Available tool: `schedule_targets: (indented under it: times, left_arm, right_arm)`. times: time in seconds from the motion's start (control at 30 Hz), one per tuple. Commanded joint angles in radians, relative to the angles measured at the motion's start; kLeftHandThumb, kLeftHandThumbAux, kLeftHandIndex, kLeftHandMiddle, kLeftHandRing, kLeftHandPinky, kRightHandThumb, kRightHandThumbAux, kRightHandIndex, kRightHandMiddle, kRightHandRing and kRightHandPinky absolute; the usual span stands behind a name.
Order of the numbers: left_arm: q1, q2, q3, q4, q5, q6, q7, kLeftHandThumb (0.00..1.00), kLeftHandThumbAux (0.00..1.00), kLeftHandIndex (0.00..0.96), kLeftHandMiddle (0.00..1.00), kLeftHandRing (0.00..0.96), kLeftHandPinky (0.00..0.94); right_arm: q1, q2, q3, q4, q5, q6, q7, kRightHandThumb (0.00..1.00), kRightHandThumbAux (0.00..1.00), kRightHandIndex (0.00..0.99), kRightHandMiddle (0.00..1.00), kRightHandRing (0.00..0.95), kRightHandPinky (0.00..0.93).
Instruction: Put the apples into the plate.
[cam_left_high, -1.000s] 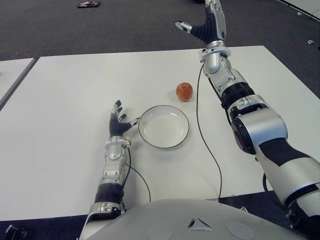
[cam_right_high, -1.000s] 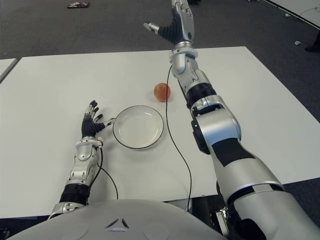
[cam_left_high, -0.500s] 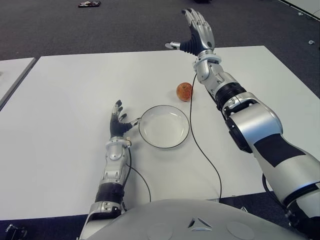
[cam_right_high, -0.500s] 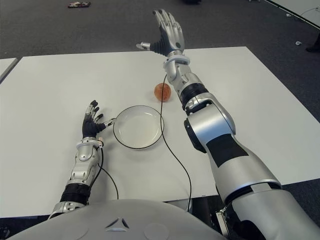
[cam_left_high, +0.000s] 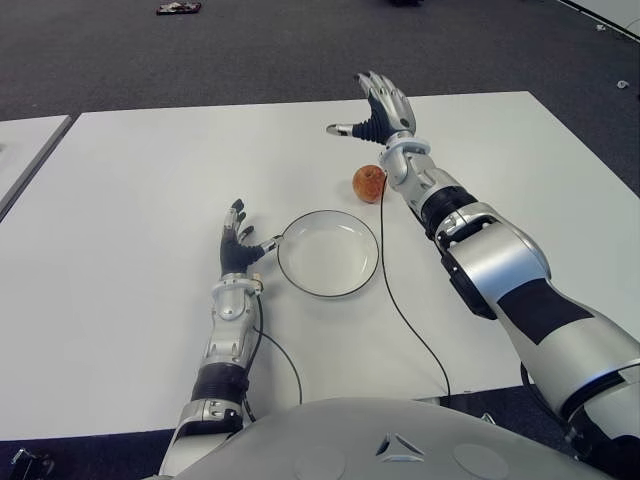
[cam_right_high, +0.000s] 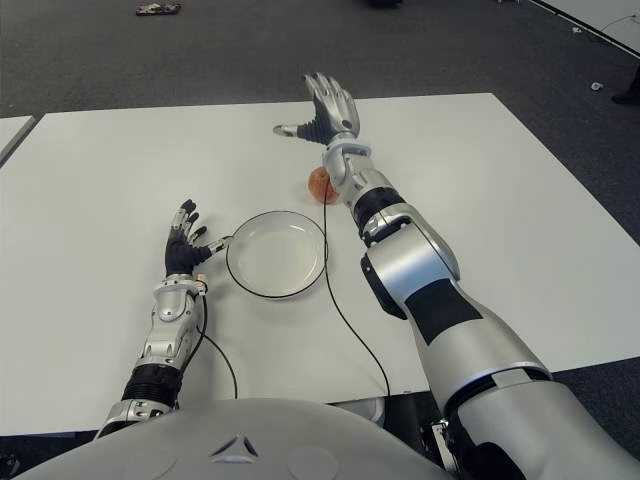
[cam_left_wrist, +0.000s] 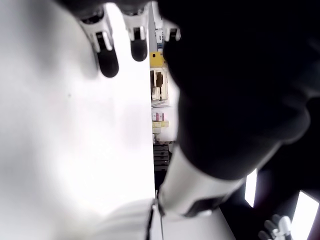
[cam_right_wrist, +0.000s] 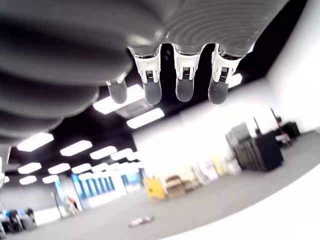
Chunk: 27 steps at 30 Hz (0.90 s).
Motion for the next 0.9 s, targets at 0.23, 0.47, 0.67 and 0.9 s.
schedule_targets:
  times: [0.23, 0.47, 0.67, 0.9]
  left_arm:
    - [0.006, 0.005, -0.006, 0.027, 0.008, 0.027, 0.004, 0.000, 0.494, 0.000, 0.000, 0.000, 0.000]
    - [0.009, 0.005, -0.006, 0.016, 0.012, 0.040, 0.008, 0.000, 0.480, 0.000, 0.000, 0.000, 0.000]
    - [0.012, 0.003, -0.005, 0.009, 0.012, 0.047, 0.012, 0.000, 0.473, 0.000, 0.000, 0.000, 0.000]
    - [0.015, 0.004, -0.004, 0.004, 0.012, 0.050, 0.012, 0.000, 0.471, 0.000, 0.000, 0.000, 0.000]
  right_arm:
    - [0.080, -0.006, 0.039, 0.021, -0.025, 0.034, 0.024, 0.067, 0.455, 0.000, 0.000, 0.000, 0.000]
    - [0.107, -0.007, 0.053, 0.027, -0.035, 0.054, 0.042, 0.085, 0.481, 0.000, 0.000, 0.000, 0.000]
    - [0.124, -0.010, 0.060, 0.030, -0.038, 0.069, 0.056, 0.092, 0.492, 0.000, 0.000, 0.000, 0.000]
    - [0.146, -0.010, 0.063, 0.032, -0.038, 0.080, 0.068, 0.092, 0.499, 0.000, 0.000, 0.000, 0.000]
